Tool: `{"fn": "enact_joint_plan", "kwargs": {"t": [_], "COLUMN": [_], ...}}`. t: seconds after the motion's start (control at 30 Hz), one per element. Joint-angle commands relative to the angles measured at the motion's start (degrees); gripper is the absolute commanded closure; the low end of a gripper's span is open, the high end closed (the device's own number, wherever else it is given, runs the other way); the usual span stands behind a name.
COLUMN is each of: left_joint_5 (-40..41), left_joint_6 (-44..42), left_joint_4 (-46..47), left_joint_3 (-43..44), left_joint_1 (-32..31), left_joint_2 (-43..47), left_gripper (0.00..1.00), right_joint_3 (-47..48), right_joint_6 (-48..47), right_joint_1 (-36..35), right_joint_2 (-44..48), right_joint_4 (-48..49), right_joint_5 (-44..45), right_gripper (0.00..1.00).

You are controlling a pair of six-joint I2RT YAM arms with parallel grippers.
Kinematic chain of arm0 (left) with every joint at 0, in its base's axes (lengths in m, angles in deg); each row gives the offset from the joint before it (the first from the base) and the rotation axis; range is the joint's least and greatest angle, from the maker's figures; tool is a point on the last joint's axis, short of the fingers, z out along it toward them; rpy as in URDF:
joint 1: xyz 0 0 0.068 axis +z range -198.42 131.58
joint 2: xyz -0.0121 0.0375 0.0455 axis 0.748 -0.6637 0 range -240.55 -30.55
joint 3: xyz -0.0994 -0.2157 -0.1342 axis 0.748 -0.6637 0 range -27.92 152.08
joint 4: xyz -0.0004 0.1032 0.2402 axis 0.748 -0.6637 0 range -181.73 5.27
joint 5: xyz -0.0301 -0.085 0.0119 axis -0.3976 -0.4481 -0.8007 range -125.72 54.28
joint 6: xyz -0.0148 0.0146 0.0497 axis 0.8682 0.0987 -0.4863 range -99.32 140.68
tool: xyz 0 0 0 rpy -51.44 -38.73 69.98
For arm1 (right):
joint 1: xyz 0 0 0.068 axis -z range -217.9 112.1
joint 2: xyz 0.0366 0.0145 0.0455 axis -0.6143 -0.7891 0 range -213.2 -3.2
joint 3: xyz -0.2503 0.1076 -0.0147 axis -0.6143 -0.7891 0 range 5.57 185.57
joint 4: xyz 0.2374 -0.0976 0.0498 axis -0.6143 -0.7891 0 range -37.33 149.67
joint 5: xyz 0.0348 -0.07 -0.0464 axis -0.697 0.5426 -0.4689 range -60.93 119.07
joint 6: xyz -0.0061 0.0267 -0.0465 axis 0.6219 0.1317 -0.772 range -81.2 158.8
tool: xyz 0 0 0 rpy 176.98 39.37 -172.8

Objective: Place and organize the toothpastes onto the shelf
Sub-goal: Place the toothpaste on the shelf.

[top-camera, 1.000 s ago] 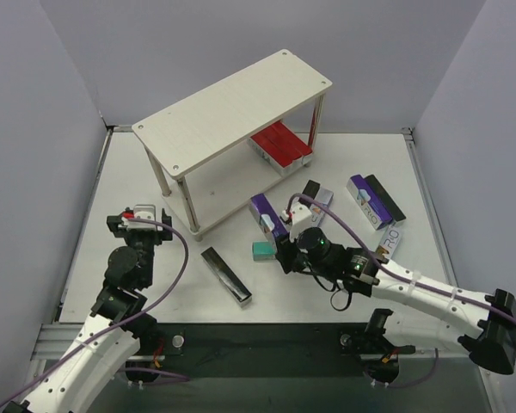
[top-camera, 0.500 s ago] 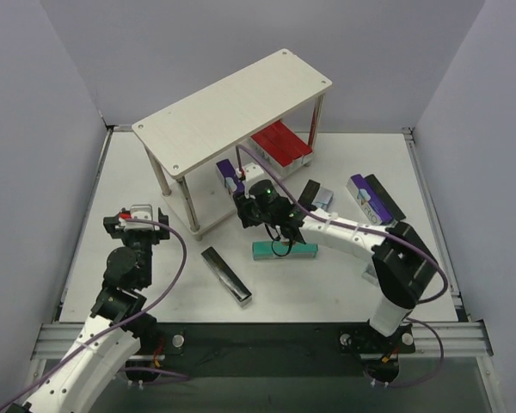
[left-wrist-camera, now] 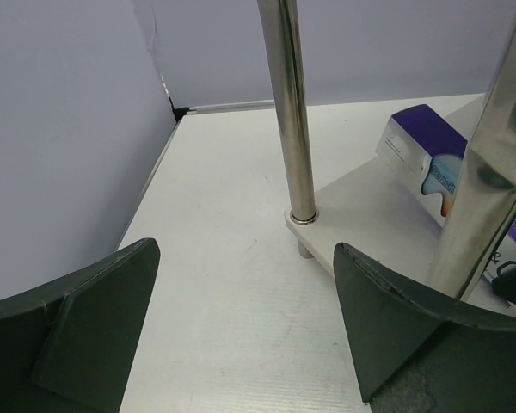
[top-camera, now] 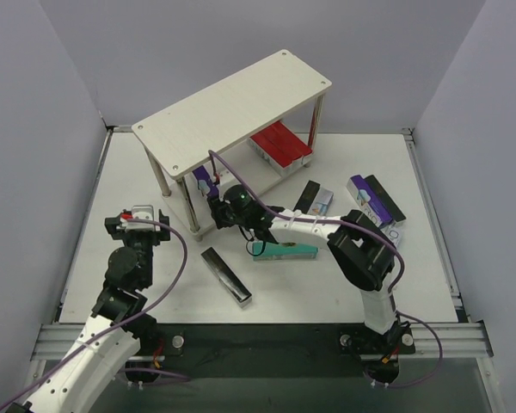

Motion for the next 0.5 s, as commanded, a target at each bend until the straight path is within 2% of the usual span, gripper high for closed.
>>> {"fn": "enact_joint_plan", "kwargs": {"t": [0.0, 0.17, 0.3, 0.47], "left_joint_5": [-0.54, -1.16, -1.86, -2.39], "left_joint_6": [0.46, 0.81, 1.07, 1.42], "left_joint_4": [2.6, 2.51, 2.51, 2.33], "left_joint_3": [0.04, 0.13, 0.13, 0.13], "left_joint_1": [0.39, 0.39, 0.39, 0.39], "left_joint_2": [-0.01, -0.1, -0.09, -0.01], "left_gripper": [0.06, 0.06, 0.06, 0.06], "right_joint_3": [4.13, 2.82, 0.8, -3.69], "right_joint_6": [1.12, 3.14, 7.62, 16.23], "right_joint_1": [-0.62, -0.44, 0.43, 3.07], "right_joint_2": [-0.45, 0.16, 1.83, 5.52], "right_joint_4": [6.72, 7.42, 9.27, 16.3], "right_joint_5": [-0.47, -2.75, -7.93, -11.72], "right_gripper": [0.53, 0.39, 0.36, 0.35]}}
